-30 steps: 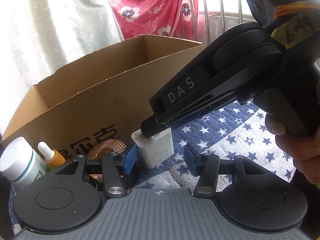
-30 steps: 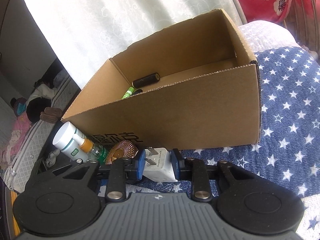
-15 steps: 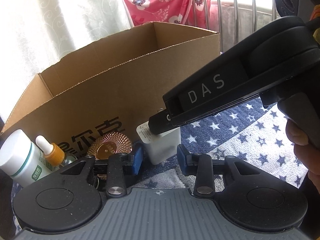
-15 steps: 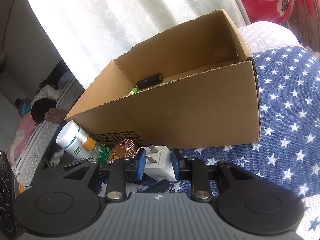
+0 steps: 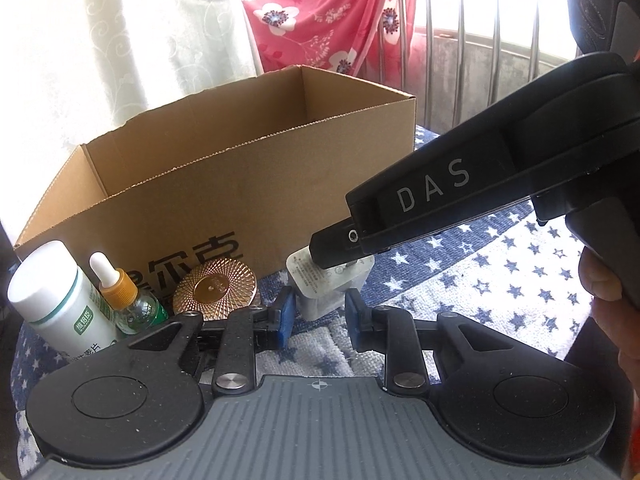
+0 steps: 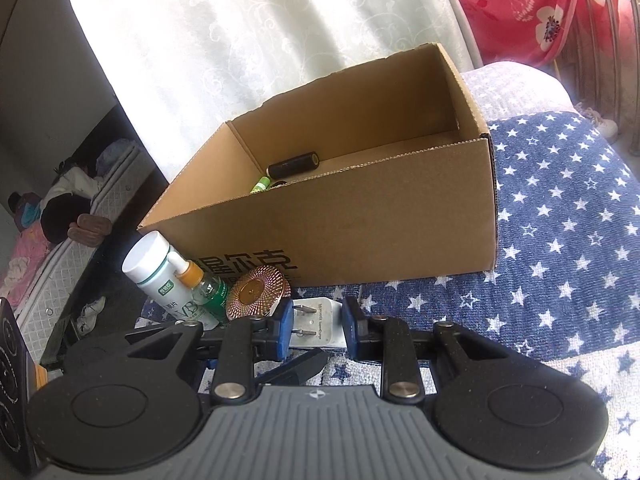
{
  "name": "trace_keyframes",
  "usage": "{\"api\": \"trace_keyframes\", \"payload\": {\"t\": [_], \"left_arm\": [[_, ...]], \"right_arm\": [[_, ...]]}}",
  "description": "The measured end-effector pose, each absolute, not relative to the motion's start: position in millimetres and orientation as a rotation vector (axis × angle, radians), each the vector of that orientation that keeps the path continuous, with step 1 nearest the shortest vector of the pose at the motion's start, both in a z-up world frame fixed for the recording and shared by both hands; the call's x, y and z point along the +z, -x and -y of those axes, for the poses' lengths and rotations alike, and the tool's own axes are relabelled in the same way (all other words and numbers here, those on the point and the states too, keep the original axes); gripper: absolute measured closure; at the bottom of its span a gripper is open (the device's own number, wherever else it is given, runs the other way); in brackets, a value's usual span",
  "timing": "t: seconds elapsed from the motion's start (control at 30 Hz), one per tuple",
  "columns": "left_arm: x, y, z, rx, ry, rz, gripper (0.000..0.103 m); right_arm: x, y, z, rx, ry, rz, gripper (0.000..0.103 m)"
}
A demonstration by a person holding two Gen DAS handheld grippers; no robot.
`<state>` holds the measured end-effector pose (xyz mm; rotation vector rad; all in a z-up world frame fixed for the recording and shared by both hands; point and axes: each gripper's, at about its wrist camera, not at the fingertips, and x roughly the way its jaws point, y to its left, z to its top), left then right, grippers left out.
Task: Organize rigid objects
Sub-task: 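Carry the white charger plug into the box and release it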
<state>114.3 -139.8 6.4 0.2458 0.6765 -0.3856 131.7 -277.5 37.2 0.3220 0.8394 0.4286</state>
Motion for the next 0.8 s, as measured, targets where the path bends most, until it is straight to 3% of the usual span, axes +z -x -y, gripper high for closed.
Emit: {"api": "trace_keyframes", "payload": {"t": [0.5,0.8], "left_arm": [[96.0,-95.9,114.8,-0.376,-0.202,-0.462,0.077],[123.6,-192.1,89.5,-0.341,-0.128,-0.599,0.077]], "right_arm": [[144.2,-109.0,245.2,0.426,-0.202,-0.630,0.074],[164.2,-213.2,219.6,0.500,-0.214,-0.707,0.075]]}}
